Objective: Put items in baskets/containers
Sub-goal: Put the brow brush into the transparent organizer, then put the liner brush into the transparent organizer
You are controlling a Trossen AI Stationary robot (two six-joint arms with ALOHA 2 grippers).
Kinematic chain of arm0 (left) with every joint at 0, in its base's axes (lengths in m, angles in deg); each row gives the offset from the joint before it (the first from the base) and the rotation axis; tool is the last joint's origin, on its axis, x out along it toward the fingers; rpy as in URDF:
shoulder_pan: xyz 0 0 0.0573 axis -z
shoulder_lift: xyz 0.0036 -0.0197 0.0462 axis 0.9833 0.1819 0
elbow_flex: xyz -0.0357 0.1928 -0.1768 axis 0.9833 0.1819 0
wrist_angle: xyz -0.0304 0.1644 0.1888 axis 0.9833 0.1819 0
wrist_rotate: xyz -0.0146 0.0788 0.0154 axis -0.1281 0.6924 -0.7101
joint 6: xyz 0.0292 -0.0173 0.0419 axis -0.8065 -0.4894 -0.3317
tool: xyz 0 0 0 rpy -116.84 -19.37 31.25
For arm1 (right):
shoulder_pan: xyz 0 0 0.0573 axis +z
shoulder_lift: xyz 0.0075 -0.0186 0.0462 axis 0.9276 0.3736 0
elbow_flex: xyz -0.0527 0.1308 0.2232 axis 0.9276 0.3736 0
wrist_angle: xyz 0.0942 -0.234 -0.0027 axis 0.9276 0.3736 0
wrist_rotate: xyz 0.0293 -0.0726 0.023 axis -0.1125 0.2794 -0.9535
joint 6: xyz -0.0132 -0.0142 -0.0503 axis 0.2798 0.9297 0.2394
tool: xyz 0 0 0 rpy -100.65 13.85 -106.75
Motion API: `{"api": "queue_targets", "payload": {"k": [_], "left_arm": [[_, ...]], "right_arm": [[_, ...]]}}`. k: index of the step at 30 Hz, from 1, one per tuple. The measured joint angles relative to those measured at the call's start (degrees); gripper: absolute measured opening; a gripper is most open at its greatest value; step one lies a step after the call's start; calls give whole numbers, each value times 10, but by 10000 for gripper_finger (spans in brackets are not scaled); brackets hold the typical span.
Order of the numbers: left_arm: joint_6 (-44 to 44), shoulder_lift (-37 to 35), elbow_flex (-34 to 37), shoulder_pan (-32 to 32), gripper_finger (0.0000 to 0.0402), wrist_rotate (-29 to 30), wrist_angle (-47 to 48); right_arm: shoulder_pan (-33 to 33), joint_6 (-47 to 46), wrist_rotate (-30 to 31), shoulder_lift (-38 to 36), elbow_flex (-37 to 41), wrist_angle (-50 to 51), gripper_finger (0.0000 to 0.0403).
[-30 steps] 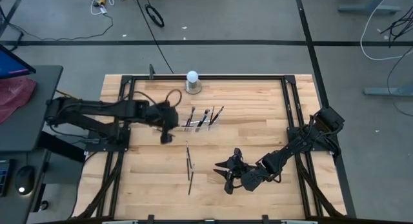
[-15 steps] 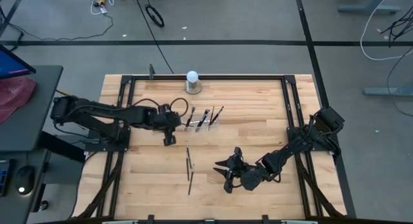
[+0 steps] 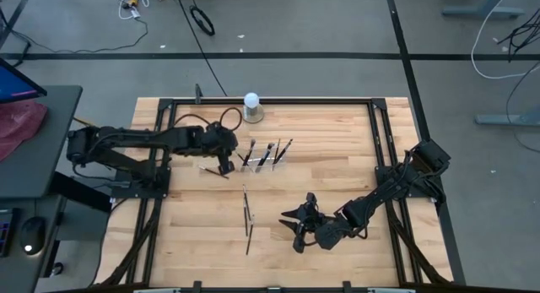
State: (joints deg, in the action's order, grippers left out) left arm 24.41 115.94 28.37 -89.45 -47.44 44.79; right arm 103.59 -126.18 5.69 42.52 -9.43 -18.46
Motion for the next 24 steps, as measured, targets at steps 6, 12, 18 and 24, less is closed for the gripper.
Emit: {"api": "queue_targets", "payload": {"k": [6,12,18,24], "left_arm": [[-40,0,0,-17,4,11,-28],[-105,-1,0,-34,7,44,-112],[-104,-61,-1,7,4,61,-84],[26,-125,-1,111,3,75,138]], "right_arm": [[0,2,0,0,0,0,107],[0,2,0,0,0,0,107],[0,-4,0,0,0,0,107],[0,-6,0,0,0,0,107]]}}
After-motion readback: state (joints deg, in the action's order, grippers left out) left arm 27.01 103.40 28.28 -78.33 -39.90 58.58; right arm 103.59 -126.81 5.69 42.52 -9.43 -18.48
